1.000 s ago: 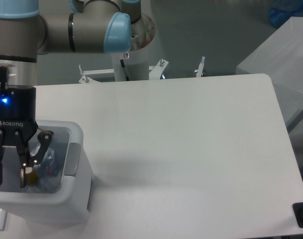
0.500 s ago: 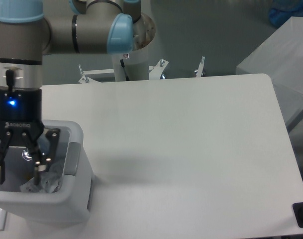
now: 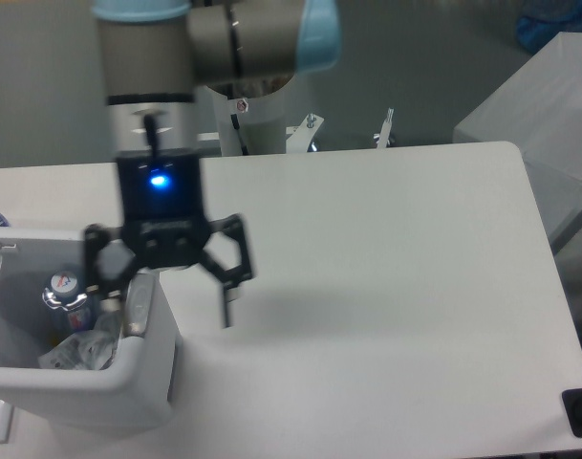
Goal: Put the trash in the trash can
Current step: 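Open the gripper to release the bottle and raise it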
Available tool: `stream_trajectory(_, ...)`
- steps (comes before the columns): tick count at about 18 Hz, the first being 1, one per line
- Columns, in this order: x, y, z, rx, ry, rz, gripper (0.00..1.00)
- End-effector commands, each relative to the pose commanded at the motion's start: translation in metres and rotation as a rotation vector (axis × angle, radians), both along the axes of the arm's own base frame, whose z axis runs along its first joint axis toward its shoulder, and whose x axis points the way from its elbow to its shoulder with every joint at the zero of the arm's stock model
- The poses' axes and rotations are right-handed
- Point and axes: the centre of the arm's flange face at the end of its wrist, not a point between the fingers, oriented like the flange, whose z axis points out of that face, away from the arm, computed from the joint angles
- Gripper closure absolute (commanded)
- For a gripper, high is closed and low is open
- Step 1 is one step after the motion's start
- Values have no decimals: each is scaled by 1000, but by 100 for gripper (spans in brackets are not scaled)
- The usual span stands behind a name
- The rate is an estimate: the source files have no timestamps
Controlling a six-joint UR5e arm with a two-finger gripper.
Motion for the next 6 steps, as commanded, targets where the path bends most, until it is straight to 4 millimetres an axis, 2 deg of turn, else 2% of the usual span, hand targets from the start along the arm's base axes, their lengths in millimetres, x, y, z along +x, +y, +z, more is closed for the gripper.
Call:
stream_trajectory(3,-12,-35,-2,-179,13,-99,0)
stream_trajectory(6,-24,-65,0,-282,8,-155,0)
